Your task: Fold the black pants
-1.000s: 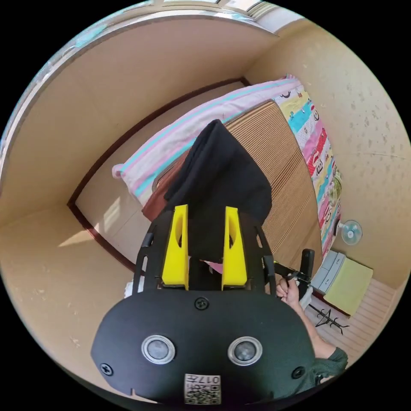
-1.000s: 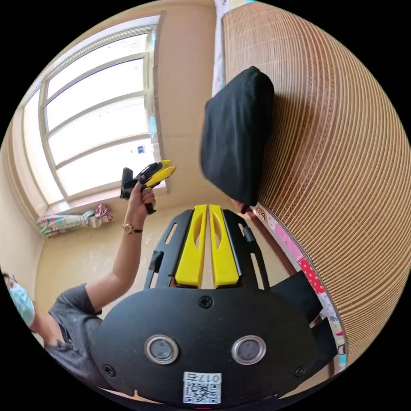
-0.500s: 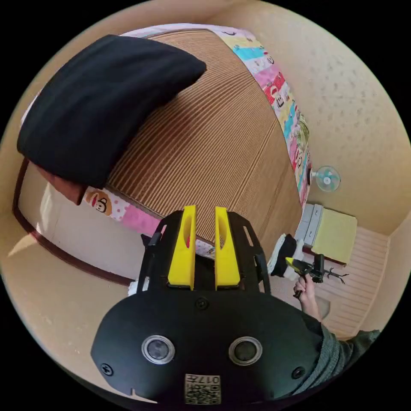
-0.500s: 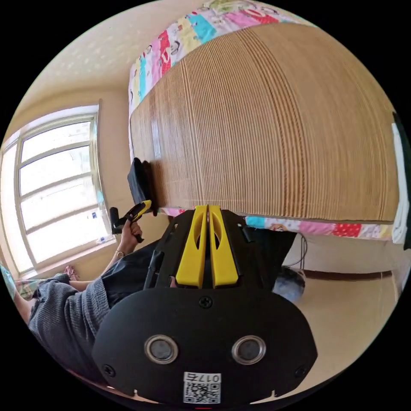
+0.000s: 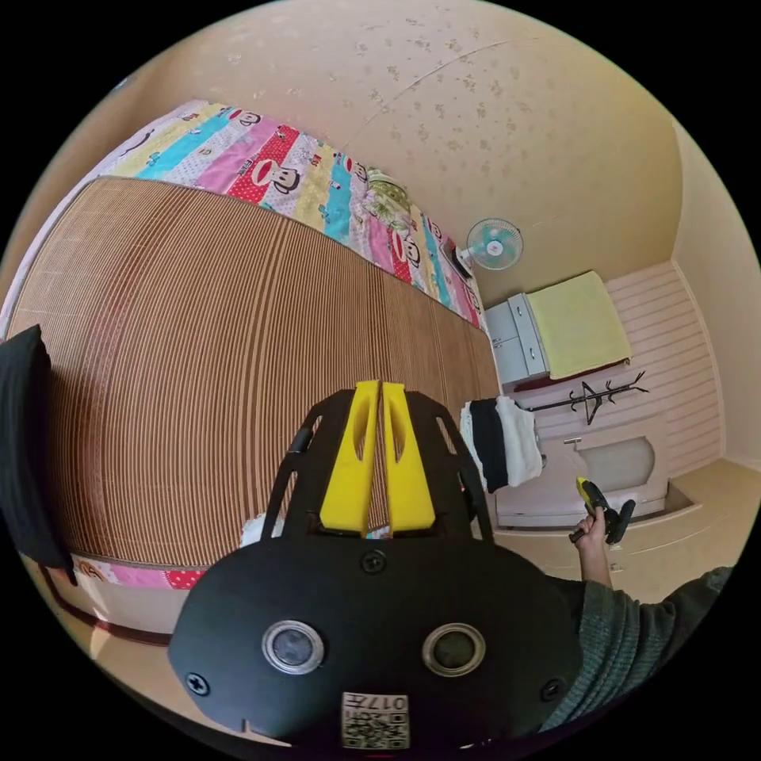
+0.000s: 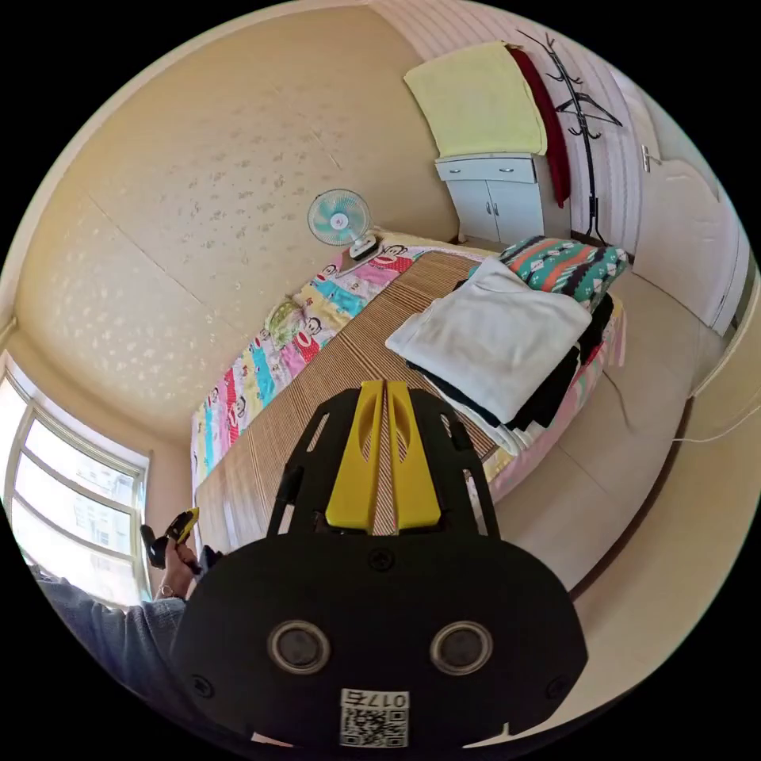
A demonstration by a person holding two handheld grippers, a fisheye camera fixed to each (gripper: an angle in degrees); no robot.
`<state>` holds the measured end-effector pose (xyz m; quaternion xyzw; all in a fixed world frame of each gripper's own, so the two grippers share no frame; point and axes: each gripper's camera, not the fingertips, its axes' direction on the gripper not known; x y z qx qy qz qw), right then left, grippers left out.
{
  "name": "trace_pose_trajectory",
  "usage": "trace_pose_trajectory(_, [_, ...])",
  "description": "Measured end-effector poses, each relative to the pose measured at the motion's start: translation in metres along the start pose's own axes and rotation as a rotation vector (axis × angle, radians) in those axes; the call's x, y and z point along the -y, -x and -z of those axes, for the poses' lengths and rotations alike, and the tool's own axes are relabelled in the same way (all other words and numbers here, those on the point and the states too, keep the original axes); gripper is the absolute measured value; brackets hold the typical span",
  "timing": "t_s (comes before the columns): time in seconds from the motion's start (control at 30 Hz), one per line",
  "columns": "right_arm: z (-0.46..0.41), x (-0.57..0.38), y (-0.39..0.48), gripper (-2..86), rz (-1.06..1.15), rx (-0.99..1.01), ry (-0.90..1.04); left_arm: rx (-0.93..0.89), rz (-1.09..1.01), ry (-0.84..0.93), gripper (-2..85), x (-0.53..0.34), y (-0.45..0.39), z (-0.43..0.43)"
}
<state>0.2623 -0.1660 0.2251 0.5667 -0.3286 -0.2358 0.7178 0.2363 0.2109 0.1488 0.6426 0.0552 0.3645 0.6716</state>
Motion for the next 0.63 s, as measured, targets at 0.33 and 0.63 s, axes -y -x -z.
trace_pose_trajectory(0.33, [0.004, 0.057, -0.028, 4.1, 0.167, -0.166, 0.132, -0.127, -0.019, 0.015, -1.0, -0.052, -0.044, -0.111])
trace_pose_trajectory(0.63, [-0.106, 0.134, -0.053, 10.8, 0.227, -0.377, 0.431, -0.013, -0.027, -0.068, -0.9, -0.090, -0.050, -0.126])
